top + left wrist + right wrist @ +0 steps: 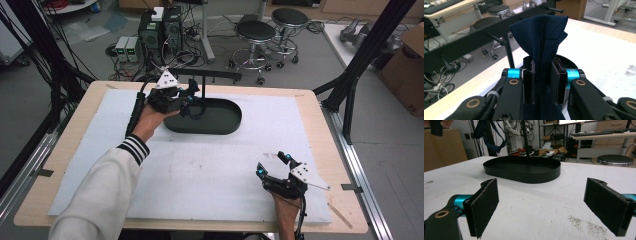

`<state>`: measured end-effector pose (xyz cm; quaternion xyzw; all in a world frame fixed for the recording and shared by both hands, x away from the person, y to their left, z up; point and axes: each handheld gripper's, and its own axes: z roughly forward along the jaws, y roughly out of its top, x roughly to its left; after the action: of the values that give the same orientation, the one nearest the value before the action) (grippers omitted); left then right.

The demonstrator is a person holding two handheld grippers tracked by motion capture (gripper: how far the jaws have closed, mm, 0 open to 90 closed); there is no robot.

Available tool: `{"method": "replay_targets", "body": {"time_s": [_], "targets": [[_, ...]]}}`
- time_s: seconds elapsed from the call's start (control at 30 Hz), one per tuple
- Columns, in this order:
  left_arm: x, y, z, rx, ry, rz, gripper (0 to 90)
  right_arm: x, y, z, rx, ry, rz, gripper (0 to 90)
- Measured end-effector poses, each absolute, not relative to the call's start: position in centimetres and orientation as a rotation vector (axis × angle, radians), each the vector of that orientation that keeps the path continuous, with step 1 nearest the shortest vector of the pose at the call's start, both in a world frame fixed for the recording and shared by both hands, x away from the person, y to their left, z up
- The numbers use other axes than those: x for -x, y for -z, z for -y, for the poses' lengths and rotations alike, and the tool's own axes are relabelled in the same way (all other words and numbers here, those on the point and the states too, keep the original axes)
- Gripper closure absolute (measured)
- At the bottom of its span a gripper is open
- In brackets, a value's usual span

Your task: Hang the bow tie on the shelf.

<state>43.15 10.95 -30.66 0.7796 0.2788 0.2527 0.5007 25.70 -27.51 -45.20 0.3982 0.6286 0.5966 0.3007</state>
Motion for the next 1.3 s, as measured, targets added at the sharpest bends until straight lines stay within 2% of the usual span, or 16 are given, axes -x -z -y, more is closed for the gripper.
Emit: {"method": "replay_targets", "body": {"time_s": [0.87, 1.3], "targets": [[-46.8, 27.3, -11.0, -1.8, -0.651, -0.684, 75.7, -25.7, 45.2, 27.5, -1.068, -1.59, -1.667, 11.7], [-49.0, 28.7, -10.8, -1.795, -0.721, -0.77, 75.7, -25.7, 45.2, 27.6, -1.062, -1.597, -1.66, 11.6]]}}
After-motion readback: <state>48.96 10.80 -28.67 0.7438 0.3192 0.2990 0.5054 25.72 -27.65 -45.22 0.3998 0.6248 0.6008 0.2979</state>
